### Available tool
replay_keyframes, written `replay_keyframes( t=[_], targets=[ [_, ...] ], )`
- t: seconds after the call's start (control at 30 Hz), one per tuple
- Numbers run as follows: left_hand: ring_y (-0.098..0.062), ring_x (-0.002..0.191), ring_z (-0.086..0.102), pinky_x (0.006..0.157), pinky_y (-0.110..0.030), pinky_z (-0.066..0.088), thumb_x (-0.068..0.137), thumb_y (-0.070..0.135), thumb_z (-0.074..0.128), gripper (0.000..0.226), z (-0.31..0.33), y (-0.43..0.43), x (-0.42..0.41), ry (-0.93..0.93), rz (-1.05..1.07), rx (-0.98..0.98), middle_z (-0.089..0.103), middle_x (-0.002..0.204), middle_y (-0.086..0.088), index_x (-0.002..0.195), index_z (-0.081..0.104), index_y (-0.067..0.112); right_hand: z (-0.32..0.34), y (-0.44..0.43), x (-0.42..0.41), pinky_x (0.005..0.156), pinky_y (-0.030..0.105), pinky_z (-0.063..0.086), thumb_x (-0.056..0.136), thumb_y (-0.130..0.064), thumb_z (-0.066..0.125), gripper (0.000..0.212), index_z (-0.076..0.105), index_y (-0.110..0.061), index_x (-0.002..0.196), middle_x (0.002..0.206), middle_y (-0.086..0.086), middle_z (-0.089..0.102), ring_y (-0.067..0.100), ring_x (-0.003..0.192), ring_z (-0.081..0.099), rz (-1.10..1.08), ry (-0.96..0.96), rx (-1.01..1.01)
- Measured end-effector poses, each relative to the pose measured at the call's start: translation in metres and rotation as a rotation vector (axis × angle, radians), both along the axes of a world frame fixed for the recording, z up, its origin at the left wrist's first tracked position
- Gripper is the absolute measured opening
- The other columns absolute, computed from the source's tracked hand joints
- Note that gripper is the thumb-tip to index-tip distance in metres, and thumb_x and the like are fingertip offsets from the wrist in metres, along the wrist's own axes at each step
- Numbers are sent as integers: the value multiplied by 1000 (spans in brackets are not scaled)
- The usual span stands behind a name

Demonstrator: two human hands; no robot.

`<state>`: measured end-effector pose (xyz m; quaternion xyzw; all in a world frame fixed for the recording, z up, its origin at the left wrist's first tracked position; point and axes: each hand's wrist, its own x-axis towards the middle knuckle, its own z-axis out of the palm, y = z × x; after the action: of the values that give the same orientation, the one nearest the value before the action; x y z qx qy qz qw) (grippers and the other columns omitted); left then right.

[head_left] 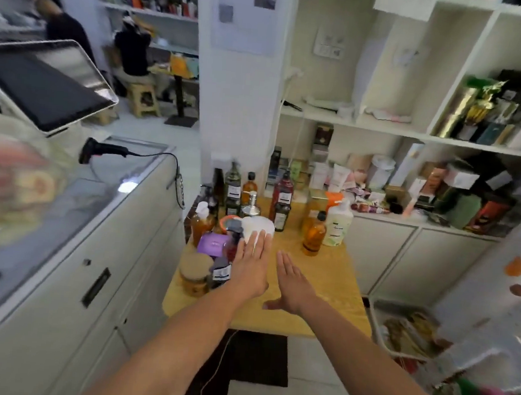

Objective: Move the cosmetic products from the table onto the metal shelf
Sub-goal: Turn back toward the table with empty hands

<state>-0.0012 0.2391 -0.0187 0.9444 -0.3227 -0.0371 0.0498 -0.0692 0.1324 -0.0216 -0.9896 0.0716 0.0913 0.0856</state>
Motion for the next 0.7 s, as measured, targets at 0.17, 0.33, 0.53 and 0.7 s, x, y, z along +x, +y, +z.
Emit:
replay_keyframes(
  t=[0.17, 0.33, 0.53, 0.7],
  targets=[
    [-27, 145, -23, 114, -43, -14, 87, 29, 60, 104, 2, 50, 9, 15, 106, 21, -25, 157, -9, 149, -21, 9, -4, 38, 23, 119, 34, 2, 75, -50, 72, 124, -18, -5, 147, 157, 9, -19, 22, 146, -14, 125, 3, 30],
    [-30, 144, -23, 114, -48, -17, 86, 38, 65, 111, -7, 94, 12, -12, 194, 83, -24, 157, -12, 149, -21, 8, -15, 61, 32, 118, 33, 0, 74, -52, 71, 125, -18, -4, 147, 157, 10, -20, 22, 146, -15, 196, 8, 33],
    [-31, 144, -24, 105, -43, -23, 90, 37, 58, 101, -15, 119, 9, 14, 243, 76, -24, 157, -15, 149, -19, 7, -27, 71, 40, 116, 32, -5, 75, -53, 69, 124, -20, -5, 147, 157, 9, -21, 21, 145, -18, 196, 47, 66],
    [-32, 143, -24, 108, -44, -20, 90, 41, 57, 102, -31, 118, 13, 73, 239, 112, -23, 157, -15, 149, -19, 7, -36, 73, 47, 118, 34, -3, 77, -53, 68, 121, -19, -4, 147, 157, 10, -18, 23, 146, -15, 156, 76, 98]
  ],
)
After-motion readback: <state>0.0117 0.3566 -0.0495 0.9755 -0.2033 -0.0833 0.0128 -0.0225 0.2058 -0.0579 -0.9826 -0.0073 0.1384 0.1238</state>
